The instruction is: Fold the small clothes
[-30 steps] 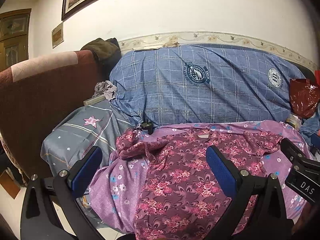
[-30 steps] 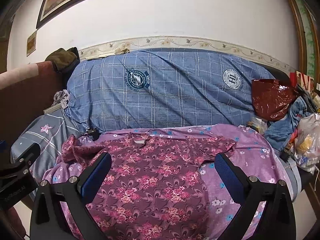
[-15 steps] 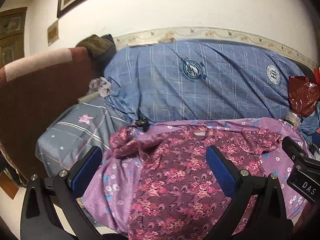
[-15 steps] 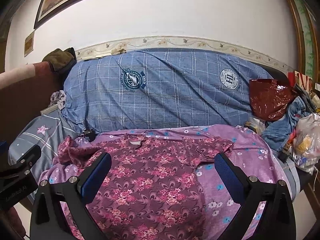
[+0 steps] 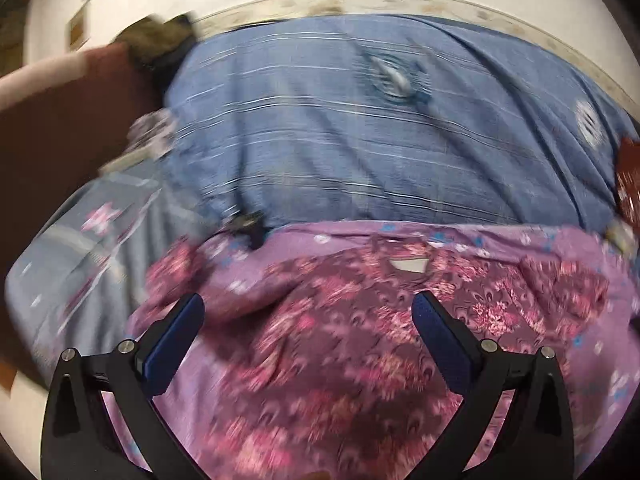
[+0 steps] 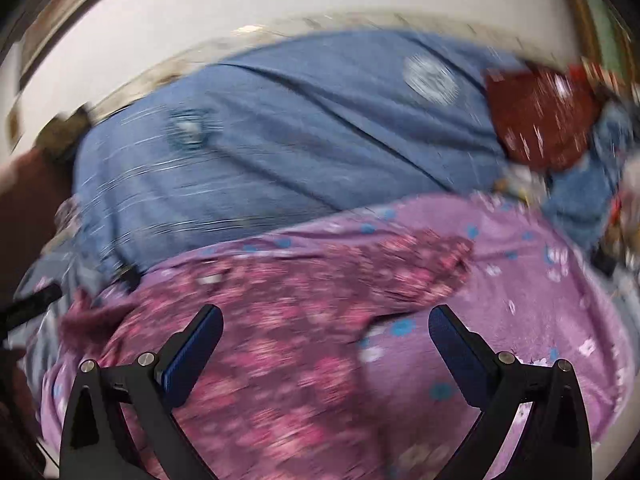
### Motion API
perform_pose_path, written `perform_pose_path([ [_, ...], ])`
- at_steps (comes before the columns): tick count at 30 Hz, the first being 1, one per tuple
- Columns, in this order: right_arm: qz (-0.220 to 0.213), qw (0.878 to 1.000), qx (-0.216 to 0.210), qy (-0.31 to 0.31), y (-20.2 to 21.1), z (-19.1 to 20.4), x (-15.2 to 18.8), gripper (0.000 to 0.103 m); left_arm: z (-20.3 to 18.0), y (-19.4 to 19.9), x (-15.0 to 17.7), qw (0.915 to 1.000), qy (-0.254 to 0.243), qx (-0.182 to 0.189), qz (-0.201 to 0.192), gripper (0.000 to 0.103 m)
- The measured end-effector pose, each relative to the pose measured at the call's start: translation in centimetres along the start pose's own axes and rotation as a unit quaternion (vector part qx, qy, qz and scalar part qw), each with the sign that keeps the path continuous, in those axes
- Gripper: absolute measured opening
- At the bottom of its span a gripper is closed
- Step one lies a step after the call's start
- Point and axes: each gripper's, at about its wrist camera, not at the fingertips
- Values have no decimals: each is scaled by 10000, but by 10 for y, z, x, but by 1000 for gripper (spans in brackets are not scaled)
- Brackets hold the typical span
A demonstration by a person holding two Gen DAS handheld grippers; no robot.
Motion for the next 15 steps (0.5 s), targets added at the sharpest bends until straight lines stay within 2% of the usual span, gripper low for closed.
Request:
perform_pose_path([
  [2, 299, 9973, -251, -624, -29, -41, -2, 93, -11, -24, 5, 9996, -181, 42, 197, 103],
  [3, 391, 9931, -444, -1012, -43, -62, -3, 91, -13, -36, 8, 9993, -124, 125, 323, 103],
  [5, 445, 9852, -548, -1564, -63, -90, -6, 89, -14, -55, 15, 9985, -28, 220, 508, 103],
  [9, 664, 9756, -695, -1976, -111, -106, -14, 76, -8, -82, 28, 9974, -41, 138, 702, 103],
  [11, 739, 9718, -616, -2152, -133, -112, -15, 67, -5, -90, 31, 9971, -13, 109, 748, 103],
  [13, 760, 9662, -648, -2377, -150, -119, -10, 64, -2, -97, 30, 9969, 66, 136, 776, 103],
  [15, 956, 9592, -427, -2625, -162, -128, -5, 60, 1, -102, 28, 9970, 135, 128, 751, 103],
])
Point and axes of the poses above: each gripper's, at about its wrist camera, not at the fingertips, and y roughly against the way its jaws point, z to its left, x to its underside, and after that the axes turned 9 degrees about y, right-handed
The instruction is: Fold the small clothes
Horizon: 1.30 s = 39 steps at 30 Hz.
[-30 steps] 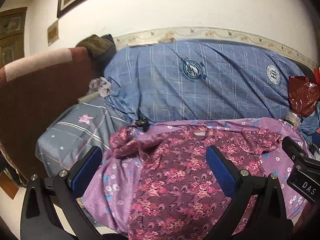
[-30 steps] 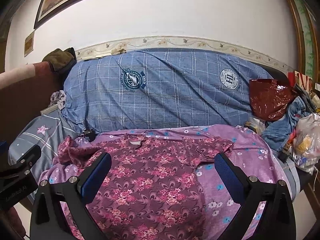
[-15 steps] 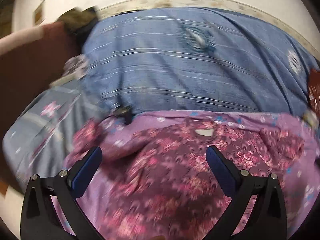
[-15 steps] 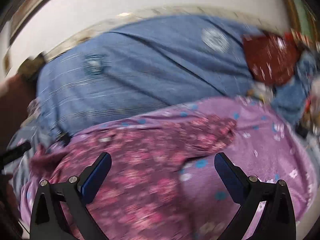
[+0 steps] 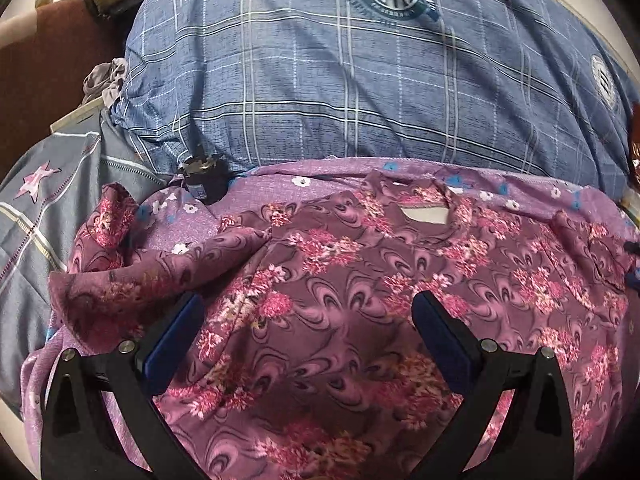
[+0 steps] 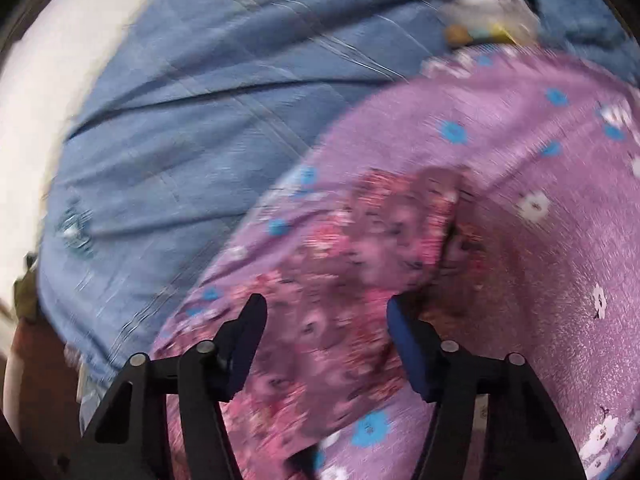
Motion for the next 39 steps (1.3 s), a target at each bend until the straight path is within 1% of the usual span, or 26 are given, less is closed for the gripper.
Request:
perform_pose_path([
  [1, 39, 9998, 82, -180, -4, -7, -1, 59, 2, -3, -1, 10000, 20, -6, -7, 103],
  [3, 68, 9989, 83, -466, -8, -16, -2, 59, 3, -7, -5, 10000, 63, -26, 43, 103],
  [4, 119, 9986, 139, -506, -11, -18, -3, 59, 3, -9, -6, 9999, 95, -33, 52, 103],
  [7, 298, 9987, 177, -365, -23, -14, -4, 58, 4, -12, -7, 9998, 176, -47, 88, 103],
  [9, 312, 9989, 271, -226, -28, -8, -4, 43, 3, -12, -6, 9998, 145, -75, 90, 103],
  [10, 333, 9988, 310, -188, -30, -6, -6, 17, 3, -12, -6, 9998, 128, -98, 72, 103],
  [11, 349, 9988, 271, -199, -32, -7, -7, 8, 3, -11, -7, 9998, 115, -122, 50, 103],
  [12, 280, 9991, 200, -262, -29, -7, -7, 8, 4, -11, -7, 9998, 116, -156, 26, 103],
  [13, 100, 9995, 134, -266, -21, -4, -7, 8, 6, -10, -9, 9998, 132, -173, 10, 103],
  [15, -222, 9997, -10, 58, -2, 14, -9, 8, 12, -5, -13, 9995, 246, -193, -58, 103],
  [16, -393, 9988, -176, 250, 8, 26, -9, 7, 16, -2, -16, 9993, 305, -202, -103, 103],
  [17, -587, 9964, -451, 418, 19, 40, -9, 7, 21, 3, -20, 9988, 382, -228, -202, 103],
  [19, -874, 9876, -1123, 668, 39, 64, -4, 7, 31, 10, -26, 9977, 488, -305, -368, 103],
  [21, -967, 9756, -1788, 832, 55, 91, 8, 7, 46, 20, -34, 9950, 632, -477, -610, 103],
  [23, -825, 9635, -2396, 858, 57, 122, 25, 8, 62, 27, -41, 9910, 792, -705, -818, 103],
  [25, -614, 9548, -2797, 792, 50, 151, 44, 8, 82, 33, -48, 9853, 966, -987, -1006, 103],
  [26, -452, 9503, -2982, 772, 44, 170, 57, 8, 95, 36, -52, 9808, 1052, -1195, -1124, 103],
  [29, -142, 9439, -3219, 719, 20, 223, 91, 8, 125, 43, -58, 9715, 1255, -1534, -1303, 103],
  [31, 135, 9395, -3367, 620, -2, 255, 115, 8, 147, 49, -59, 9656, 1471, -1644, -1379, 103],
  [33, 526, 9365, -3417, 588, -31, 287, 145, 8, 166, 53, -59, 9605, 1775, -1613, -1409, 103],
  [35, 840, 9334, -3416, 710, -52, 316, 174, 9, 180, 53, -59, 9577, 2057, -1473, -1370, 103],
  [36, 956, 9347, -3328, 801, -63, 327, 185, 14, 182, 53, -59, 9575, 2110, -1433, -1350, 103],
  [37, 1097, 9385, -3142, 918, -69, 333, 197, 17, 185, 52, -59, 9573, 2145, -1404, -1336, 103],
  [38, 1246, 9421, -2926, 1059, -77, 340, 204, 27, 187, 52, -60, 9576, 2127, -1411, -1335, 103],
  [39, 1366, 9422, -2815, 1199, -79, 341, 210, 38, 185, 51, -61, 9580, 2103, -1421, -1333, 103],
])
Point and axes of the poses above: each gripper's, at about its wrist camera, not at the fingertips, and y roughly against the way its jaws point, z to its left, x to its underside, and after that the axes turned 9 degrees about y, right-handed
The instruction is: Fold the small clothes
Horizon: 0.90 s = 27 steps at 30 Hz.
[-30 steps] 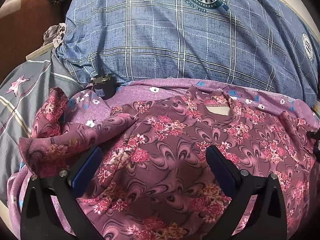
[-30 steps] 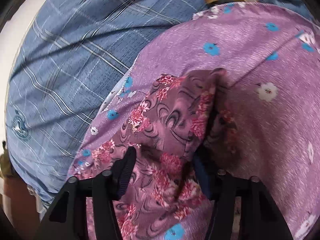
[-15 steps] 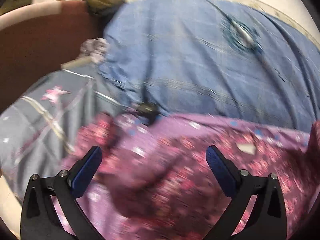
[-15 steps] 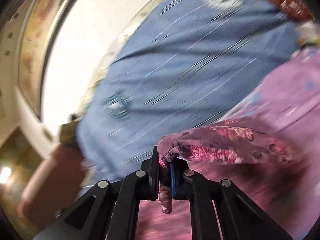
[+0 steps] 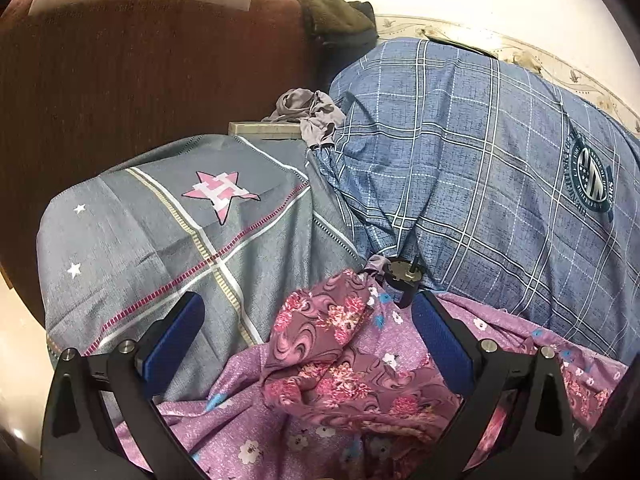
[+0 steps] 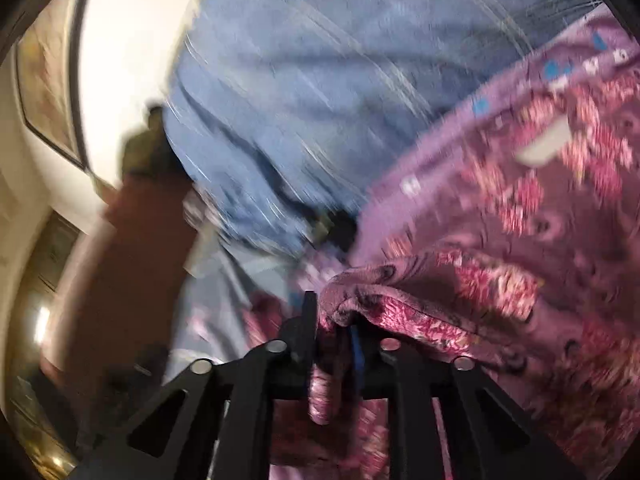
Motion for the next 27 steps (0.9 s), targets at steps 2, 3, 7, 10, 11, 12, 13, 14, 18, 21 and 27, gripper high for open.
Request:
perform_pose_path([
  [2, 372, 9991, 196, 74, -4, -3, 8, 77, -1, -2, -1, 10000, -55, 44, 18, 103],
  [3, 458, 9986, 282, 33, 1, -5, 12, 77, -2, -1, -1, 9999, -77, 54, 45, 103],
  [7, 351, 9961, 532, 610, 47, -13, 14, 76, 4, -8, -2, 9997, 14, -53, 219, 103],
  [10, 135, 9889, 982, 1105, 87, -19, 8, 72, 12, -12, -3, 9992, 184, -205, 273, 103],
  [11, 136, 9849, 1204, 1237, 93, -21, 3, 65, 14, -13, -2, 9990, 226, -206, 317, 103],
  [12, 67, 9786, 1492, 1416, 100, -21, -3, 61, 14, -13, 0, 9988, 249, -120, 395, 103],
  [13, -74, 9700, 1815, 1615, 114, -25, -6, 58, 12, -12, 1, 9987, 237, -19, 453, 103],
  [14, -290, 9610, 2124, 1750, 131, -34, -12, 58, 8, -12, 3, 9985, 198, 83, 498, 103],
  [18, -835, 9426, 3034, 1118, 192, -95, -40, 62, -23, 0, 16, 9952, -194, 762, 583, 103],
  [21, -788, 9378, 3340, 523, 212, -144, -55, 62, -52, 4, 32, 9799, -418, 1635, 1062, 103],
  [27, -17, 9461, 3195, 524, 165, -179, -63, 65, -93, -4, 68, 9622, -1114, 1886, 1619, 103],
])
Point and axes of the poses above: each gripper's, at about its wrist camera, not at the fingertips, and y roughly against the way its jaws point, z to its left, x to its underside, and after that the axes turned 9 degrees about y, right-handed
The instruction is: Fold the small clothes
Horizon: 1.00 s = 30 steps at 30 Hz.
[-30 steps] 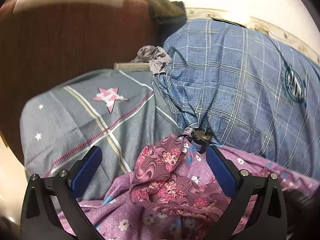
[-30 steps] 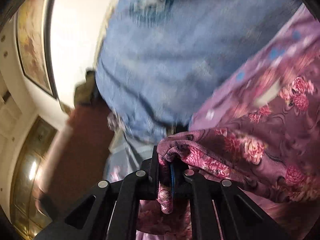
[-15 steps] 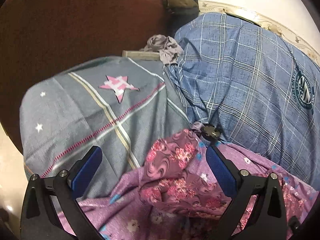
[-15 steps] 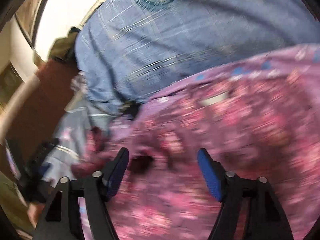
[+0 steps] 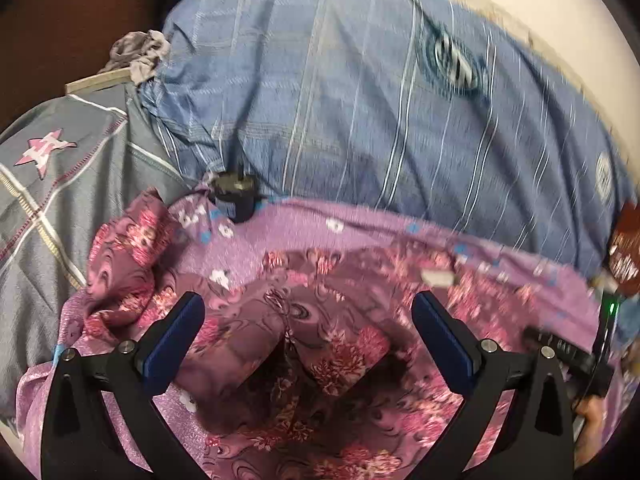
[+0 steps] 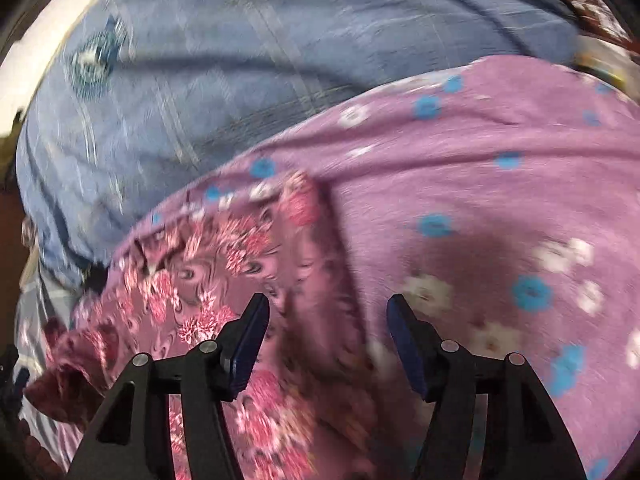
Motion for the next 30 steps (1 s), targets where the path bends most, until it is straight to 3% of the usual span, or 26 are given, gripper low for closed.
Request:
perform_pose_path([
  [1, -41, 9996, 156, 214, -7, 8, -2, 63, -1, -7, 1, 9999, -67, -121, 55, 103],
  [3, -28, 9967, 455, 675, -14, 21, -3, 21, 9, -22, -3, 9988, -19, -476, 127, 103],
  [4, 11, 9952, 491, 845, -16, 27, -3, 9, 19, -27, -5, 9980, 95, -605, 159, 103],
  [8, -353, 9918, 630, 1056, 7, 31, -7, 5, 74, -51, -19, 9853, 890, -1435, 258, 103],
  [11, -673, 9864, 1136, 974, 19, 17, -13, 0, 108, -57, -26, 9699, 1360, -2017, 140, 103],
  [13, -434, 9847, 1493, 789, 10, -1, -14, 0, 121, -57, -27, 9642, 1689, -2028, 263, 103],
  [16, -142, 9914, 1284, 227, 4, -25, -10, 5, 119, -46, -26, 9650, 2098, -1501, 468, 103],
  [18, -458, 9925, 1106, 239, 22, -15, -15, 8, 103, -31, -26, 9708, 2022, -1254, 324, 103],
  [19, -678, 9926, 957, 314, 31, -7, -17, 15, 91, -25, -26, 9749, 1898, -1135, 276, 103],
  [22, -1118, 9915, 10, 660, 54, 24, -14, 56, 54, -18, -19, 9899, 1220, -578, 437, 103],
  [24, -974, 9873, -859, 909, 51, 53, -7, 57, 30, -23, -6, 9946, 672, -265, 749, 103],
  [26, -626, 9824, -1298, 1187, 41, 77, 2, 51, 10, -29, 9, 9944, 119, -155, 1039, 103],
  [27, -482, 9798, -1413, 1328, 33, 89, 8, 46, -1, -34, 17, 9923, -217, -253, 1195, 103],
  [29, -284, 9723, -1537, 1736, 23, 117, 23, 27, -3, -44, 22, 9896, -502, -625, 1194, 103],
  [30, -189, 9691, -1478, 1964, 22, 130, 32, 26, 3, -48, 19, 9891, -470, -752, 1179, 103],
])
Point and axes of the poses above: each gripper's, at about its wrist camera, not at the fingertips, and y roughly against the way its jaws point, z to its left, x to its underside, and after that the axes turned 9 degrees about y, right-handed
